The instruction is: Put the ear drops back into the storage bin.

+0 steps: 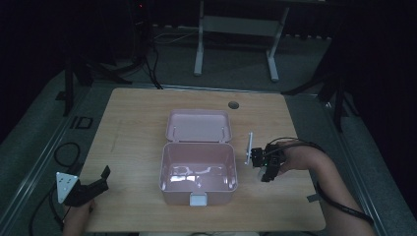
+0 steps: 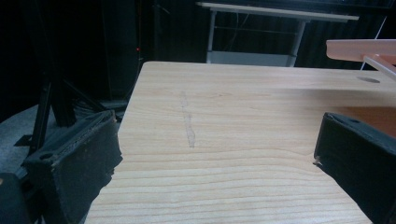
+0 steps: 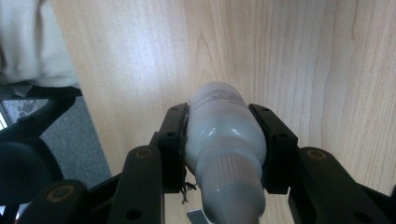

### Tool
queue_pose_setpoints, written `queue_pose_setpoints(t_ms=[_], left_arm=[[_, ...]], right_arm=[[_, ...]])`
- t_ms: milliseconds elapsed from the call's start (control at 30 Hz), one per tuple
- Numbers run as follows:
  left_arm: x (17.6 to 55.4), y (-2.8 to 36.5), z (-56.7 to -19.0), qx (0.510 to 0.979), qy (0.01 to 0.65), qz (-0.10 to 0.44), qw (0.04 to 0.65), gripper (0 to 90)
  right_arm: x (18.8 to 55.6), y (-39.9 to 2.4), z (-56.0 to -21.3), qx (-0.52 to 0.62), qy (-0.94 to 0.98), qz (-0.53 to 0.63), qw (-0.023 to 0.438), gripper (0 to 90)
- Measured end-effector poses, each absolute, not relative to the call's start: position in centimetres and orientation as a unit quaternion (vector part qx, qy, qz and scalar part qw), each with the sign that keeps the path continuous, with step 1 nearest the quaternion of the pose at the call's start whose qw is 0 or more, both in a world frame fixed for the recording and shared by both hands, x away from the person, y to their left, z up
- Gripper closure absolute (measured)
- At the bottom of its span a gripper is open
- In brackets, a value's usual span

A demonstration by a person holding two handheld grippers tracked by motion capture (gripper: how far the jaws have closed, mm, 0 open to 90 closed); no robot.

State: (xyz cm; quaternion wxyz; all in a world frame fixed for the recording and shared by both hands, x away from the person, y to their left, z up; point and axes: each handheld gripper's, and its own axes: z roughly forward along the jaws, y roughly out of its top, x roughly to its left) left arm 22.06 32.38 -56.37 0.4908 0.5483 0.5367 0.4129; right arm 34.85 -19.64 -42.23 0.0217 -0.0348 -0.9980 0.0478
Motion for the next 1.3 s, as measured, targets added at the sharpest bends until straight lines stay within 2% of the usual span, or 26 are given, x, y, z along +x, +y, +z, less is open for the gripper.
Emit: queue_pose_setpoints(t_ms=[733, 1300], left_arm=[[22.1, 32.4, -56.4, 0.548, 0.538, 0.413, 0.490, 0.5], [22.1, 32.4, -56.4, 0.548, 0.537, 0.413, 0.490, 0.5]], right_arm=[[34.5, -17.7, -36.9, -0.037, -0.999, 0.039, -0.004, 59.7], [34.3, -14.0, -35.6, -0.014, -0.999, 0.035, -0.005, 59.7]])
